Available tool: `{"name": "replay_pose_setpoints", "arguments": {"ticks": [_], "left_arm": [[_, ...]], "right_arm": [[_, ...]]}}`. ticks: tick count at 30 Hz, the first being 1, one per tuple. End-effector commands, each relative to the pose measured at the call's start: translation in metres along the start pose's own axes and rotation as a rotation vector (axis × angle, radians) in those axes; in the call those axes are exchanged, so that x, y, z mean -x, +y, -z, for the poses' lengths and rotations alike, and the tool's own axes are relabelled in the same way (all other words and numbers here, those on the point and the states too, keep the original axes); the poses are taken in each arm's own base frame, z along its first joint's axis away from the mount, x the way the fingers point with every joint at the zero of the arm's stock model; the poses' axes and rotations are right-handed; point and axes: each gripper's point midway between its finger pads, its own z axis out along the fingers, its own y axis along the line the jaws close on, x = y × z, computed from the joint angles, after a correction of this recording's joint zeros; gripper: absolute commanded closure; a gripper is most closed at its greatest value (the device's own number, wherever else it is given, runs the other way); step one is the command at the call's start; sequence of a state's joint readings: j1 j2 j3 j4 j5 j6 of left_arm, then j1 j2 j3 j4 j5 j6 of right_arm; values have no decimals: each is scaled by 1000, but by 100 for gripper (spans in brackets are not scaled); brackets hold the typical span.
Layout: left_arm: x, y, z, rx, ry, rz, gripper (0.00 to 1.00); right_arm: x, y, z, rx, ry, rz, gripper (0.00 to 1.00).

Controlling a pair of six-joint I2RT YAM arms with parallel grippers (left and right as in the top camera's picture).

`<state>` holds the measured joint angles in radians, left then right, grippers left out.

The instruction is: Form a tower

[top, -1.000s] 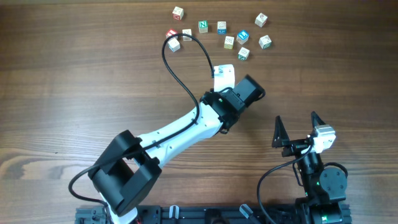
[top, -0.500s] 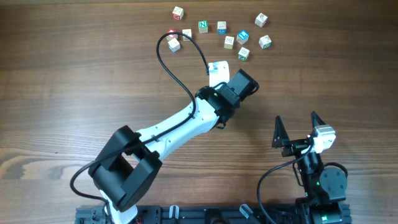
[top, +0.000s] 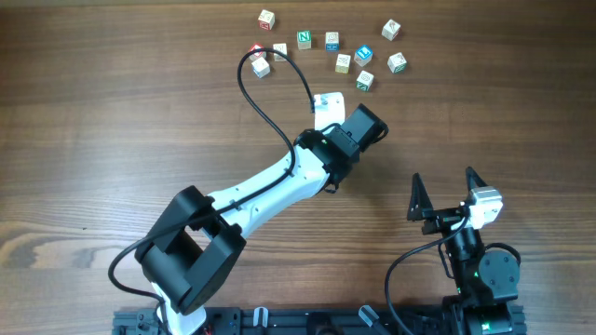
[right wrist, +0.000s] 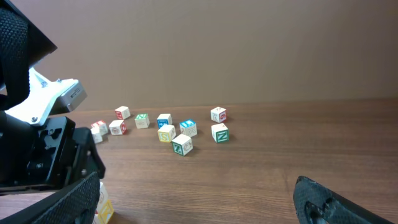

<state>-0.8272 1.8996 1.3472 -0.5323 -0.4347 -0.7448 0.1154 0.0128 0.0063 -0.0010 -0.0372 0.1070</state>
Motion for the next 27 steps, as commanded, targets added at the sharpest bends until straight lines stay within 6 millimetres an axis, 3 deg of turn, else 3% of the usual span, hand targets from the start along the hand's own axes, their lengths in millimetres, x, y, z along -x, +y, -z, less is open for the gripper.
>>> {"name": "replay_pose_setpoints", "arguments": {"ticks": [1,5,12,14,18,20,21,24,25,27], "left_arm": [[-1,2,-7,7,11,-3,23],[8,-15,-3,-123,91,-64,2],[4,15,-11,-181,301,66,0],[15,14,-3,-189,312,85,0],[66,12,34,-196,272,84,0],[104,35,58,-116,207,112,0],[125,57,73,-52,165,133,0],[159,105,100,45,85,201,0],[176,137,117,66,36,268,0],[196,177,137,87,-27,363,0]], "right_arm": [[1,3,0,17,-4,2,0],[1,3,0,17,-5,3,1],[1,3,0,17,-4,2,0],[1,3,0,18,-4,2,0],[1,3,0,18,-4,2,0],[1,3,0,17,-5,2,0],[1,3,0,17,-4,2,0],[1,3,0,17,-4,2,0],[4,3,0,15,-19,2,0],[13,10,1,56,-50,-66,0]]}}
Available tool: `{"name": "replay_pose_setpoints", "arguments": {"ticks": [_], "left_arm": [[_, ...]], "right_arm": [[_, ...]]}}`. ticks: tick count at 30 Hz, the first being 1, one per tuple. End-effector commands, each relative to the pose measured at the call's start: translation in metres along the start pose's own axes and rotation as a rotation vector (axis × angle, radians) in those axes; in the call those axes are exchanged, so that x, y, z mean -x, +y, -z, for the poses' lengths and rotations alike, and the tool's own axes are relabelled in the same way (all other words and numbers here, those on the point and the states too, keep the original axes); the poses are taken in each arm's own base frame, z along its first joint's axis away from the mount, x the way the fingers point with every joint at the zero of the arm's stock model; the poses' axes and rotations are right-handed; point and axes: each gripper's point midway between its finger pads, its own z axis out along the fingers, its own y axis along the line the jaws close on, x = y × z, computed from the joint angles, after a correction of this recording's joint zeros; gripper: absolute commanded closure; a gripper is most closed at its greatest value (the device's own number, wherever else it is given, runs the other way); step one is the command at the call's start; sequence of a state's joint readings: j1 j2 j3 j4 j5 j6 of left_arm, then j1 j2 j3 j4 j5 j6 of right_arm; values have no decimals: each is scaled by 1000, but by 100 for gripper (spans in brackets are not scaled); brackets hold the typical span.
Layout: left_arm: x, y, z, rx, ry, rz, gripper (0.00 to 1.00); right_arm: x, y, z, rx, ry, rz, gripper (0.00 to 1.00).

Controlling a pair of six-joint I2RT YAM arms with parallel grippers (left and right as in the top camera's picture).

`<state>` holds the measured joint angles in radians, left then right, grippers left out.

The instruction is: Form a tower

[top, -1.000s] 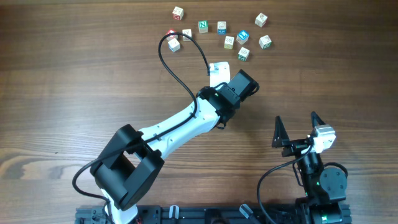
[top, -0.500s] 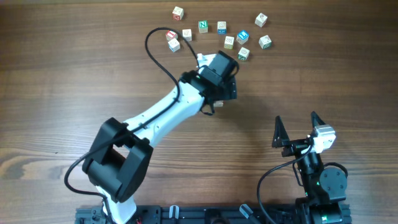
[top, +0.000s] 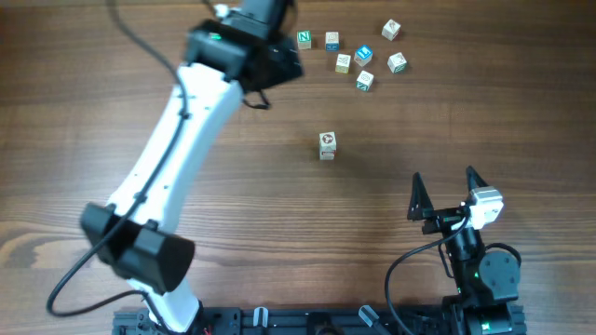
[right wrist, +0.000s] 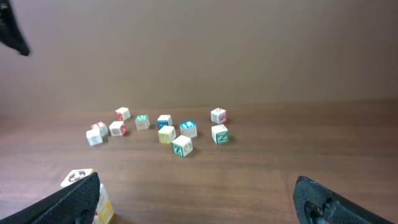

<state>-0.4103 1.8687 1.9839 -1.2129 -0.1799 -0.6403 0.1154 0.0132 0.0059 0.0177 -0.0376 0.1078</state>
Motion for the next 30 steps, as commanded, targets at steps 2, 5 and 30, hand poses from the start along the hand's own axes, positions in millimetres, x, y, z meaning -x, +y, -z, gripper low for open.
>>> {"name": "replay_pose_setpoints", "arguments": {"ticks": [2,5,30], "left_arm": [[69,85,68,19,-204,212,0],[84,126,78,1,-205,323,0],[75,168,71,102,-151,385,0]], "right_arm": [[0,31,3,177,47,-453,0],[-10,50,6,245,197,-983,0],[40,130,-114,111,1151,-432,0]]}}
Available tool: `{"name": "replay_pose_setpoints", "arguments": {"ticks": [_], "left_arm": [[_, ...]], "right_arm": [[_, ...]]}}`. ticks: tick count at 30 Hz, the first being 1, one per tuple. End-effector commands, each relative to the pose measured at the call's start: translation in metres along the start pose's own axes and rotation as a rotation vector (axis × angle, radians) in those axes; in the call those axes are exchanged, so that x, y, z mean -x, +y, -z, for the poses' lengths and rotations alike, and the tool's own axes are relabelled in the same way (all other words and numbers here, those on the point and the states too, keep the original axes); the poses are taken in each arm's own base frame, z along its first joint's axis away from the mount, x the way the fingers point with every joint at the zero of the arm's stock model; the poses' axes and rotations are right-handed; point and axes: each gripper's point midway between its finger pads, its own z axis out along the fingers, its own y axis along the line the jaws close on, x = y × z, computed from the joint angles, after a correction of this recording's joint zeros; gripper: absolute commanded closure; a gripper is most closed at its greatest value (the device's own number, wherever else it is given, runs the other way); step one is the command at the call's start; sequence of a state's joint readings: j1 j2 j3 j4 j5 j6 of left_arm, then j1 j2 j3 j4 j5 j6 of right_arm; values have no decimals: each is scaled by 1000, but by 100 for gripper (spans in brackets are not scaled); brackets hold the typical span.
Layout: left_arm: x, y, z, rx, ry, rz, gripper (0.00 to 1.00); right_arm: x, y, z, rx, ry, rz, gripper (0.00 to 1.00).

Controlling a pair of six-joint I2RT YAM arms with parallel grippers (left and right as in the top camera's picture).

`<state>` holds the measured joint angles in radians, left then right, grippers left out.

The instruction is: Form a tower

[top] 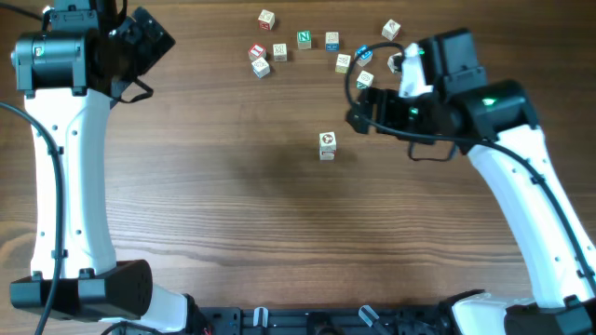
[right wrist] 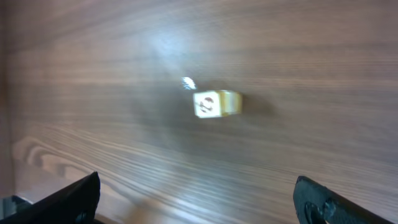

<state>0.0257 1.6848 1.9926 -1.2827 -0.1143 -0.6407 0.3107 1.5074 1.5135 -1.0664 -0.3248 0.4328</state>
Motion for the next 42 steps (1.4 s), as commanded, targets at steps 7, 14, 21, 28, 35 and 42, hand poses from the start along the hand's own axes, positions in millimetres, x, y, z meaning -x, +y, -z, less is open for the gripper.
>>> {"name": "replay_pose_setpoints", "arguments": {"ticks": [7,14,21,28,35,42], "left_arm": [[0,7,1,25,-2,-6,0],[0,6,1,25,-2,-6,0],[0,7,1,25,-2,-6,0],[0,6,1,25,-2,-6,0],[0,7,1,25,-2,-6,0],[0,7,1,25,-1,-6,0]], "right_arm": [[15,13,-73,-190,108,27,1],[17,-9,-103,-360,274,19,0],[-2,3,-153,-294,333,132,0],[-25,-9,-189,-343,422,109,0],[-49,-34,-209,-396,470,69,0],[-44,-32,-214,-386,441,56,0]]}}
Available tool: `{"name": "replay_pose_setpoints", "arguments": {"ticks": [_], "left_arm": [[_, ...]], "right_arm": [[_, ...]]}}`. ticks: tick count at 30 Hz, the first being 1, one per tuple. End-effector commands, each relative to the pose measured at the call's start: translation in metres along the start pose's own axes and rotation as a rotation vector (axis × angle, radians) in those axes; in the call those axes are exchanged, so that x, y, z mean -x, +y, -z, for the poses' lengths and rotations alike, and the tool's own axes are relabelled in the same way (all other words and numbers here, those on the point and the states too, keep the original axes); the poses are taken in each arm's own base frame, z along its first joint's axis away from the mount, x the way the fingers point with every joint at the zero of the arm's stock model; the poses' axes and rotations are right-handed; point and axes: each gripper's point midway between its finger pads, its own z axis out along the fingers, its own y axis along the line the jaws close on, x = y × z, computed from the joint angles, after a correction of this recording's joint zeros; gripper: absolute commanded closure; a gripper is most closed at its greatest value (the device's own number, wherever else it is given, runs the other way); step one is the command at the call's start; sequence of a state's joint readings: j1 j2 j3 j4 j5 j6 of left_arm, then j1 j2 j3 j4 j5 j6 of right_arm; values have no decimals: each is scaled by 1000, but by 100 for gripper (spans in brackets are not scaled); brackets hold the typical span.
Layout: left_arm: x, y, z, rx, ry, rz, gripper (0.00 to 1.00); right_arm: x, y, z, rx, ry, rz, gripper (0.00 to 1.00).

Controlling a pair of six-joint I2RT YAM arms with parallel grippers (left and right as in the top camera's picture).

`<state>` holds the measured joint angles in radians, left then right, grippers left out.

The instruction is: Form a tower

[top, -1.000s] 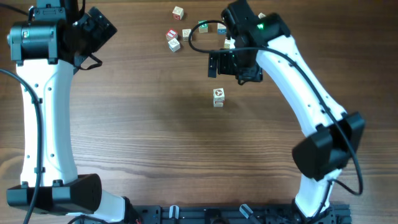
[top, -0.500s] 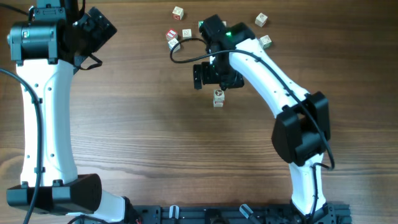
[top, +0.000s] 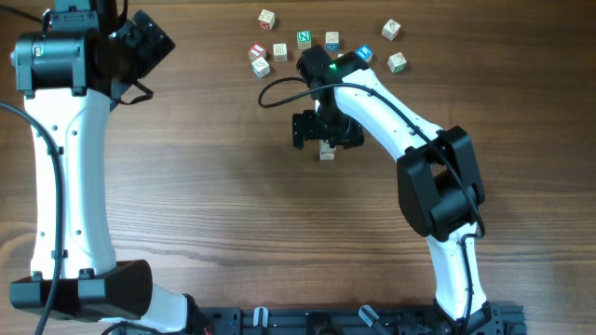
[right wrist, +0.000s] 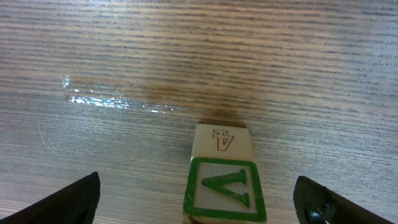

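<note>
A small stack of letter blocks stands mid-table, mostly covered in the overhead view by my right gripper. In the right wrist view a block with a green-framed V sits centred between the fingers. A pale face with an outline drawing shows just beyond it. My right gripper is open, its fingertips far out at either side and clear of the block. My left gripper is held at the far back left, away from all blocks. Whether it is open does not show.
Several loose letter blocks lie at the back: a group left of the right arm, a green one, a blue one and two more to the right. The right arm's links span the right-hand middle of the table.
My right gripper was beside the loose blocks, right of the stack. It is now directly over the stack, open, with the green V block between its fingers. The left arm has not moved.
First my left gripper was low over the mid-table spot while the right arm was folded at the front. Then the left arm was at the back blocks and a small stack stood exposed. Later the left arm was at far left and the right arm out; now it is over the stack.
</note>
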<state>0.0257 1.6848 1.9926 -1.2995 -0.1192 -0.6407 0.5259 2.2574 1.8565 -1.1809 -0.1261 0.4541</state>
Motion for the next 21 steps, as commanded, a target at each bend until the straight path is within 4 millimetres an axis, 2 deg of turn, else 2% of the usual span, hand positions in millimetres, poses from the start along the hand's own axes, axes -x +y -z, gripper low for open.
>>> {"name": "replay_pose_setpoints", "arguments": {"ticks": [1,15,21], "left_arm": [[3,3,0,10,-11,-4,0],[3,3,0,10,-11,-4,0],[3,3,0,10,-11,-4,0]], "right_arm": [[-1,-1,-7,-18,5,-17,0],[-3,-3,-18,-19,5,-23,0],[-6,-5,-18,-26,19,-24,22]]}}
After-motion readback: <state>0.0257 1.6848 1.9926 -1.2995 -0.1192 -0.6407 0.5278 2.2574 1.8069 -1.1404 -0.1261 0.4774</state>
